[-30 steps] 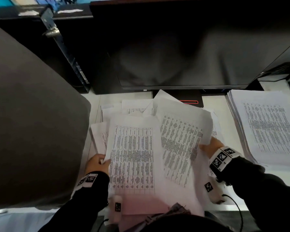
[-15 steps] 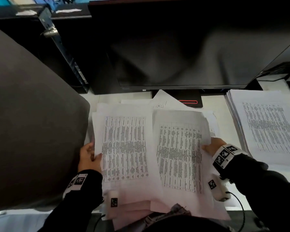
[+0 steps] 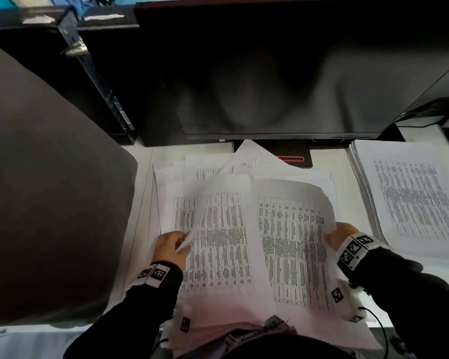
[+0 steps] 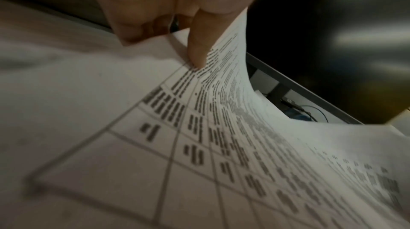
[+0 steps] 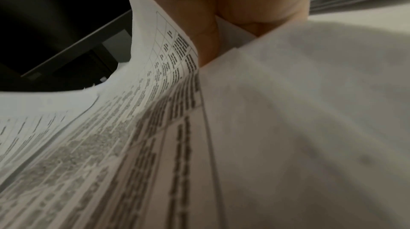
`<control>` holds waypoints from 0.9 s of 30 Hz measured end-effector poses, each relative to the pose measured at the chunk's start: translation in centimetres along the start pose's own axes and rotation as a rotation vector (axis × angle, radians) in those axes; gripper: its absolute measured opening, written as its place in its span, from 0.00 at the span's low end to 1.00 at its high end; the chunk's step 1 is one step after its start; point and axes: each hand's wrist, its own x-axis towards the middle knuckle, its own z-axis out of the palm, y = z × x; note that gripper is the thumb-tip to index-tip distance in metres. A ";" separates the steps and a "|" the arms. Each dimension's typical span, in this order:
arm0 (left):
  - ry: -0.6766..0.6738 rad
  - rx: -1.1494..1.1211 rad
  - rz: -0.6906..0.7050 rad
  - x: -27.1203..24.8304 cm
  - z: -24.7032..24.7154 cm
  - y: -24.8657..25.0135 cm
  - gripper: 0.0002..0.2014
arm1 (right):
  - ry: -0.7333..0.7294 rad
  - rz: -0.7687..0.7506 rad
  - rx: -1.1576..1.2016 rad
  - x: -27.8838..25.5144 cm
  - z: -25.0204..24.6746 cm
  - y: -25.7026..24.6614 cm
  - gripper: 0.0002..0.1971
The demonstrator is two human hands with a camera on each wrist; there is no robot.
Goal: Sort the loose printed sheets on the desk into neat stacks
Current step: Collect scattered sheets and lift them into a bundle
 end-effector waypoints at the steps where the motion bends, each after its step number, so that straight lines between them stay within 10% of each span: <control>1: 0.029 -0.009 0.039 -0.2 0.5 0.2 0.07 | 0.013 0.006 0.021 0.0 0.1 0.1 0.17; 9: 0.158 0.085 -0.123 0.8 0.3 -0.8 0.27 | -0.045 -0.007 0.004 0.1 0.0 0.5 0.11; 27: 0.220 -0.051 -0.126 -0.3 -1.7 -1.0 0.17 | -0.050 -0.050 -0.083 0.1 -0.1 0.6 0.08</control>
